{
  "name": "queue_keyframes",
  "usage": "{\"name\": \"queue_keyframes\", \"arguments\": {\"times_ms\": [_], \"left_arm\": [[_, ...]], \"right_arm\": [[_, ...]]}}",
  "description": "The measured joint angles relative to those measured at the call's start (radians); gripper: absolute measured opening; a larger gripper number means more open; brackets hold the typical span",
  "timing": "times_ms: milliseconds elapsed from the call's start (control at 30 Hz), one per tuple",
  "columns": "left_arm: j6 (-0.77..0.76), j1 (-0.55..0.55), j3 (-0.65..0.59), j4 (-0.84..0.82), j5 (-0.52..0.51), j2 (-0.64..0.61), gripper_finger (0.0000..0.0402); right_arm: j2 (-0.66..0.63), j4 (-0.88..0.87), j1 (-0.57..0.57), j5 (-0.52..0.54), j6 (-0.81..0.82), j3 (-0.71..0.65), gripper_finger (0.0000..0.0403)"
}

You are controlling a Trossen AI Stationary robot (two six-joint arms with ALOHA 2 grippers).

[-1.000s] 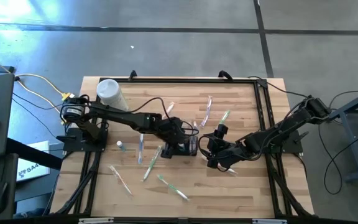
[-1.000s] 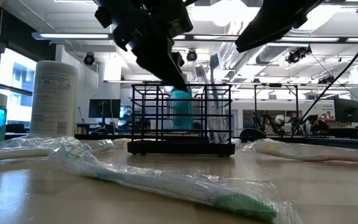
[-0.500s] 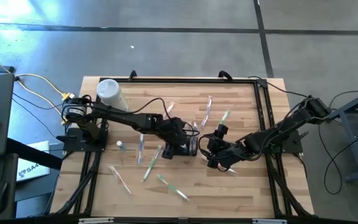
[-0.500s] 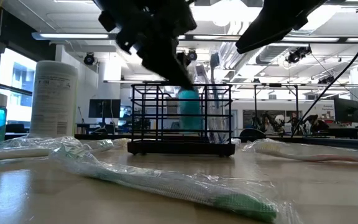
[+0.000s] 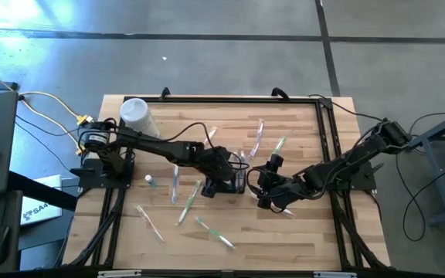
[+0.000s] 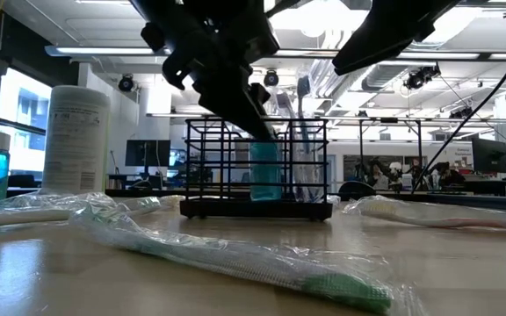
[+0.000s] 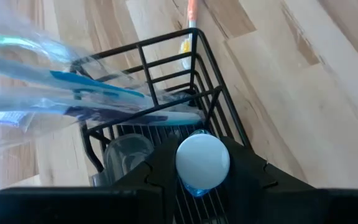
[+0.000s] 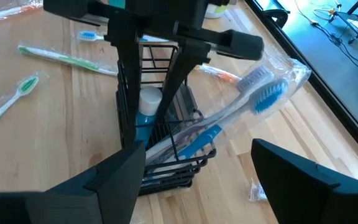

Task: Pick & Place toothbrushing station
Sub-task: Put the right blue mouthwash into the black mesh

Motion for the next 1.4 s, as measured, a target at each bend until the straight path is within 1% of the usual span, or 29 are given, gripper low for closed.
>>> {"name": "queue_keyframes", "arguments": {"times_ms": [333, 467, 533, 800, 1033, 1400], "left_arm": [[0.000, 0.000, 0.000, -0.002, -0.009, 0.000, 0.0093], [0.001, 0.000, 0.000, -0.002, -0.017, 0.000, 0.0115], [0.000, 0.000, 0.000, -0.002, -0.017, 0.000, 0.0119], [0.017, 0.000, 0.000, -0.006, -0.014, 0.000, 0.0101], [0.019, 0.000, 0.001, -0.007, -0.014, 0.000, 0.0127], [0.019, 0.000, 0.001, -0.008, -0.012, 0.000, 0.0133]], "right_arm": [[0.000, 0.000, 0.000, 0.000, 0.000, 0.000, 0.0285], [0.000, 0.000, 0.000, 0.000, 0.000, 0.000, 0.0285], [0.000, -0.001, 0.000, 0.000, 0.000, 0.000, 0.0285], [0.000, -0.003, 0.000, 0.000, 0.000, 0.000, 0.0285], [0.000, -0.004, 0.000, 0.000, 0.000, 0.000, 0.0285], [0.000, -0.005, 0.000, 0.000, 0.000, 0.000, 0.0285]]}}
